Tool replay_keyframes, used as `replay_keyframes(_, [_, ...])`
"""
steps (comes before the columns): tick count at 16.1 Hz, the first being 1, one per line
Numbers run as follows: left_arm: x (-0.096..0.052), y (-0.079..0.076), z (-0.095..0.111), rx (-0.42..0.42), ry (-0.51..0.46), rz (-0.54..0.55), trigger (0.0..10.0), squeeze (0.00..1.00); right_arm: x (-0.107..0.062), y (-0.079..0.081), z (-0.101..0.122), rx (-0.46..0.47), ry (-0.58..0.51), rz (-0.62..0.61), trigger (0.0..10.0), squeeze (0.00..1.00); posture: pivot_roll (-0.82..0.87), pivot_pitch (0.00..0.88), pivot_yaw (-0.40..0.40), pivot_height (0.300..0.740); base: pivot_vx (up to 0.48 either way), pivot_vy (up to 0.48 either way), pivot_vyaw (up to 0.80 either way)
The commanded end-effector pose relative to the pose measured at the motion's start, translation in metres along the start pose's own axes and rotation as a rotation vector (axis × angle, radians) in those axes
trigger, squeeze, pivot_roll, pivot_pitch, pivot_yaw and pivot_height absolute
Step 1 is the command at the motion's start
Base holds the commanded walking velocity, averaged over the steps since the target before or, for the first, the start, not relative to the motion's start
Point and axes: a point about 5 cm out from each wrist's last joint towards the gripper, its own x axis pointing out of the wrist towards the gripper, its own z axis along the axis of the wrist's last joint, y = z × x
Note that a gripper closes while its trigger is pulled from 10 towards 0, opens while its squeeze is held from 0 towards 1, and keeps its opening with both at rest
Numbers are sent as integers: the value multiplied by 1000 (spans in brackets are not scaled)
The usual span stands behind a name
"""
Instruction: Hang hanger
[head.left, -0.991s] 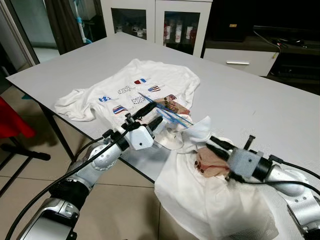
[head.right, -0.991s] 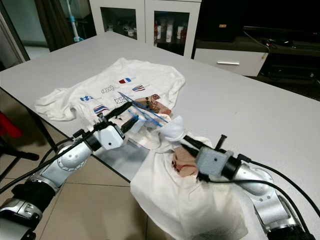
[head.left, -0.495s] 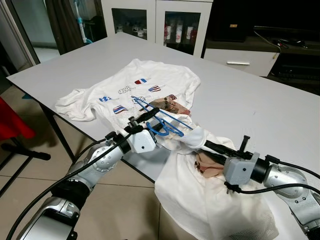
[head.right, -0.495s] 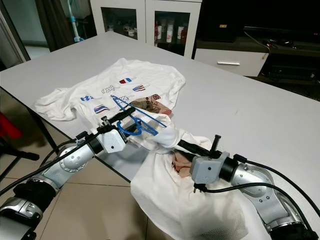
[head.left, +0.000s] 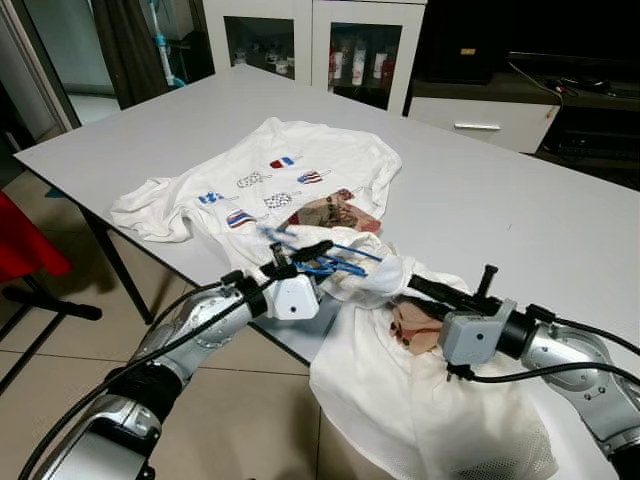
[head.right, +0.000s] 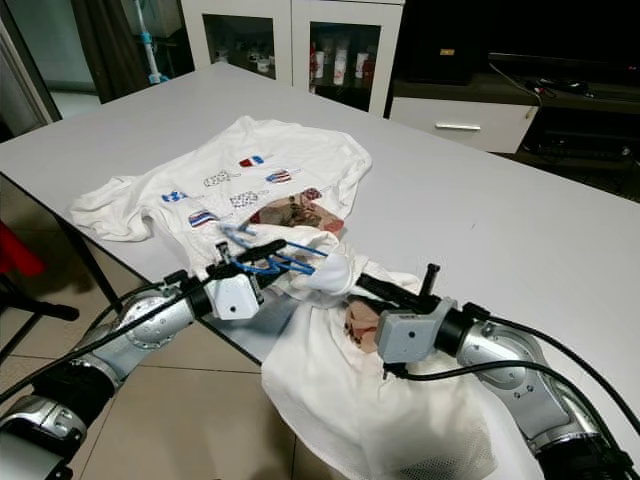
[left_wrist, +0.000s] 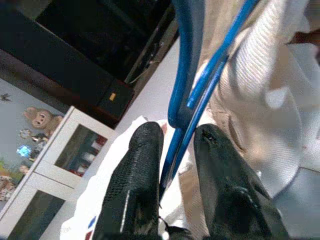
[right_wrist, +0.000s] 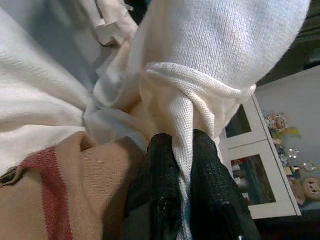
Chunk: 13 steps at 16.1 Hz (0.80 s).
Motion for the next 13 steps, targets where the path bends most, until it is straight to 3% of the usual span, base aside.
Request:
replay_keyframes(1, [0,-7,-2,-21,17,-44,0,0,1,-7,2,-27,-23,-31,10000,0,59,22,6,740,0,0,0])
replay_keyframes(5, [-2,-9,-7,-15,59,-70,0,0,0,-13,4,-40,-36,-74,10000,0,59,20,3,740,0,0,0])
replay_keyframes(13, [1,3,-10,-14,95,7,0,0,-1,-18,0,-54,-15,-153,10000,0,57,21,5,740,0,0,0])
